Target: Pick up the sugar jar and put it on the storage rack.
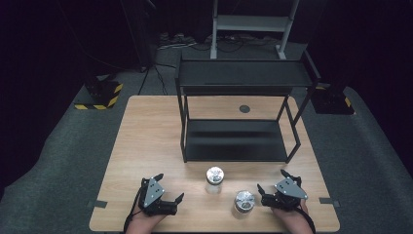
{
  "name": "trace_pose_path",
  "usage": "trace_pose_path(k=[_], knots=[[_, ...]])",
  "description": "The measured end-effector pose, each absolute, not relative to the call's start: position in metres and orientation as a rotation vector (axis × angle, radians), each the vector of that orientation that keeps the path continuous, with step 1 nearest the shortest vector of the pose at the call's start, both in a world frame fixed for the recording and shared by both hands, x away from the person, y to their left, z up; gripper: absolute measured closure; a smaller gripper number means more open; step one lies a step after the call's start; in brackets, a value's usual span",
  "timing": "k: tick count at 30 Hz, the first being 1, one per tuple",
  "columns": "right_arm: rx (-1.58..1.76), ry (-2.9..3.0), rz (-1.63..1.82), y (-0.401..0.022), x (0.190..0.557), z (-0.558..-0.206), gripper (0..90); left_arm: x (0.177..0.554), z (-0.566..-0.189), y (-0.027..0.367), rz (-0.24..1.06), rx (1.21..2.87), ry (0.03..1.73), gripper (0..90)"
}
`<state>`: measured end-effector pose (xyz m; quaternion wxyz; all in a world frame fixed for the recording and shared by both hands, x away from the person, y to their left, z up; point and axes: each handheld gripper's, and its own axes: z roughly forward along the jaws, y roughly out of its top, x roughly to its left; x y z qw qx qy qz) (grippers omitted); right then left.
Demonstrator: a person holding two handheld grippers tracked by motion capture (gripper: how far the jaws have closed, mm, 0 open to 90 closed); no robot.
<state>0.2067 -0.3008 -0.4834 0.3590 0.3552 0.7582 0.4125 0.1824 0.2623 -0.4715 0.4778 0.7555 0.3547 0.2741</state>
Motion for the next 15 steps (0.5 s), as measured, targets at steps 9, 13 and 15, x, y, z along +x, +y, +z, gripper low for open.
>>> trace_pose_path(k=[9,13,15], knots=[[0.918,1.951,1.065,-0.301,0.206,-0.484,0.0,0.176,-0.461,0.264,0.665,1.783,0.835,0.4],[0.917,1.952,1.061,-0.300,0.206,-0.484,0.0,0.175,-0.456,0.261,0.665,1.765,0.814,0.4],[0.916,1.953,1.062,-0.300,0.206,-0.484,0.0,0.174,-0.454,0.259,0.665,1.755,0.802,0.4]])
